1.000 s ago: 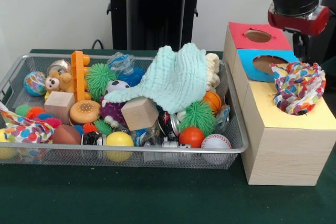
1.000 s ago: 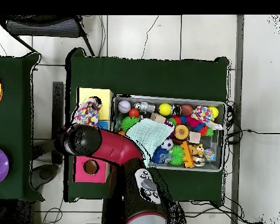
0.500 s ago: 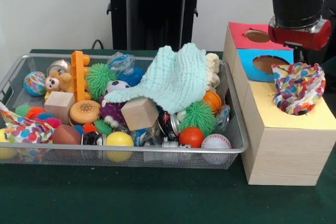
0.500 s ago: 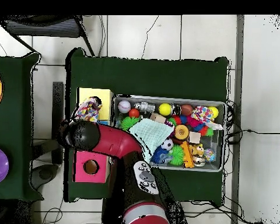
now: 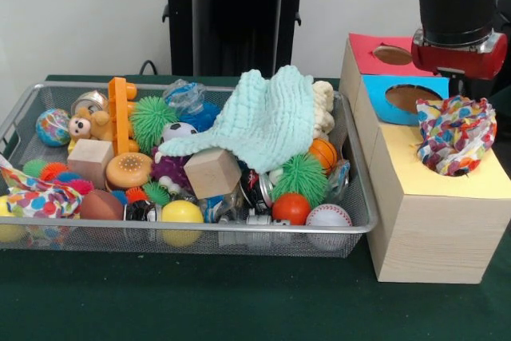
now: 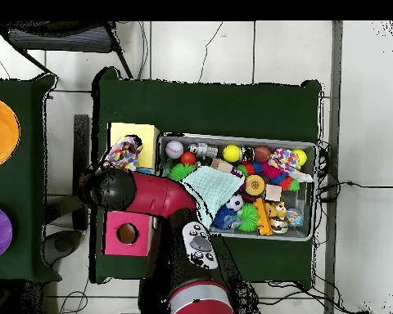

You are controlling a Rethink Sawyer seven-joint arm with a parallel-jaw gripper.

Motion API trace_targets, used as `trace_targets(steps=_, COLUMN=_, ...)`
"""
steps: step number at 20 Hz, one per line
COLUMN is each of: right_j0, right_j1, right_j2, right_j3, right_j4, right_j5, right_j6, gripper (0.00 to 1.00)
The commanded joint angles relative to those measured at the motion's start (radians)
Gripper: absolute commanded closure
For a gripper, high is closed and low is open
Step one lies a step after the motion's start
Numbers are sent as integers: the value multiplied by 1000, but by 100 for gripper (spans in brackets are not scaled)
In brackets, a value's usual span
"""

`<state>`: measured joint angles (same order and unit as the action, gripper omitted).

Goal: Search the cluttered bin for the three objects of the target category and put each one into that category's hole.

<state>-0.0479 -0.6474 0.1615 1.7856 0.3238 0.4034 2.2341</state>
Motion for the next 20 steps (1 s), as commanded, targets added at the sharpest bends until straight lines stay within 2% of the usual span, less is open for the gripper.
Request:
trace_targets(steps=1, right_j0=-14, right_j1=84, right_j2=-36, right_j3=-143, right_j4=-52, right_j5=-47, right_j6=50, gripper=100)
trace_targets(steps=5, right_j0=7, right_j1=86, right_j2=-80, right_j3=-176, right_j4=-85, right_j5=-7, right_j6=62, gripper=100)
trace_targets(steps=10, right_j0=74, right_j1=60, right_j2=-207, right_j3=-246, right_j4=-162, right_j5=178, right_j6=90, gripper=100)
trace_targets(steps=17, right_j0=84, right_j1=31, right_j2=-222, right_j3=-259, right_j4=-174, right_j5=269, right_j6=104, gripper=100)
trace_targets(steps=20, right_j0=70, right_j1=35, right_j2=-203, right_j3=-253, right_j4=-168, right_j5=240, right_j6=96, gripper=100)
